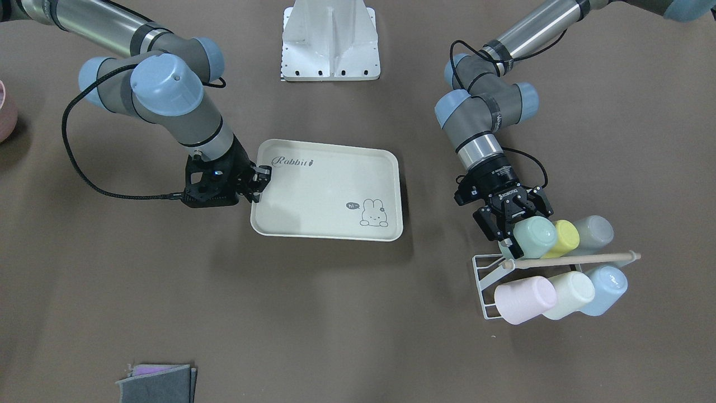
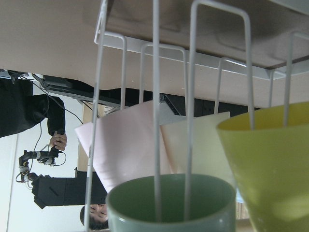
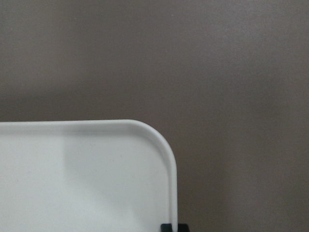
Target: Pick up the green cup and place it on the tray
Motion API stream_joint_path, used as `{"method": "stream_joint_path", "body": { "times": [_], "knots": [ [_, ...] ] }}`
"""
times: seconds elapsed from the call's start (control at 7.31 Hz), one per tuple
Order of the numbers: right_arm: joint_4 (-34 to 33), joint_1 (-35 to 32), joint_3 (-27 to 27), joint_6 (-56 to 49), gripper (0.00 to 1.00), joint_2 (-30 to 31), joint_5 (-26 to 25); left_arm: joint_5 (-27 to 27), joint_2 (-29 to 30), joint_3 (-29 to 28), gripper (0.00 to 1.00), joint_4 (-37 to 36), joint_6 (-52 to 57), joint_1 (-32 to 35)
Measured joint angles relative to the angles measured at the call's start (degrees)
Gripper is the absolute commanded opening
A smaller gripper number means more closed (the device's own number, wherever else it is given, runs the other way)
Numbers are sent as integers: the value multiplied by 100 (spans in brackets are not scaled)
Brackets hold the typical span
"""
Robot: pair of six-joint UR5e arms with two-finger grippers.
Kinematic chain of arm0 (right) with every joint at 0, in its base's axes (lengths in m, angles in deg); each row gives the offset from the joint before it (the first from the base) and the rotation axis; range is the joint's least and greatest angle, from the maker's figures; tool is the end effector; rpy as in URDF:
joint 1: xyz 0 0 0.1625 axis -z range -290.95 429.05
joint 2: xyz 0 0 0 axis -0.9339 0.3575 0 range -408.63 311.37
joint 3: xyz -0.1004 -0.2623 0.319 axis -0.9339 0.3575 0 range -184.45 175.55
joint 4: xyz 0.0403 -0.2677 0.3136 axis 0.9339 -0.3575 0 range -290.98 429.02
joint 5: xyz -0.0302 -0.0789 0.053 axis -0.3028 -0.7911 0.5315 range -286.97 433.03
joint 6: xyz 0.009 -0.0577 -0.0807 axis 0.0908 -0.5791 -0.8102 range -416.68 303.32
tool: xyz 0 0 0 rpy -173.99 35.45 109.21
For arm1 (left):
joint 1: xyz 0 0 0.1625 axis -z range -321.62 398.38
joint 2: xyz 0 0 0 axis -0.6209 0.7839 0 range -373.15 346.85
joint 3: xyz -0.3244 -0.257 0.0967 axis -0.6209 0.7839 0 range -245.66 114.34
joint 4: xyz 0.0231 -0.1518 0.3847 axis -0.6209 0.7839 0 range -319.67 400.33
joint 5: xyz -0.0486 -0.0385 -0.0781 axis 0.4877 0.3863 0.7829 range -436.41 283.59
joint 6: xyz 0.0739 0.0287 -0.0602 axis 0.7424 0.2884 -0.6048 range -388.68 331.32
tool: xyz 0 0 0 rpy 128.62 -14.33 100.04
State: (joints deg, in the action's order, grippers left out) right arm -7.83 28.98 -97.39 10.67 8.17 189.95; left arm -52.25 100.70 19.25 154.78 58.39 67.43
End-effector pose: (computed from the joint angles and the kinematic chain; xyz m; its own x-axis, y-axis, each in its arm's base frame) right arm -0.4649 -0.5065 0.2692 0.5805 0.0398 0.8133 -0.0952 0.9953 0.0192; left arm 0.4540 -0.5086 0.3866 -0.5984 0.3562 0.7177 -0.7764 -0.0364 -0.6292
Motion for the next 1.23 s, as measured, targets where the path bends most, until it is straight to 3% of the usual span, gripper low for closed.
{"method": "stream_joint_path", "body": {
  "times": [0.55,1.23],
  "knots": [
    [28,224,261,82,0,-310,-297,1,-152,399,2,235,520,-4],
    [34,417,371,123,0,-310,-391,-240,-487,838,2,1322,1577,8]
  ]
}}
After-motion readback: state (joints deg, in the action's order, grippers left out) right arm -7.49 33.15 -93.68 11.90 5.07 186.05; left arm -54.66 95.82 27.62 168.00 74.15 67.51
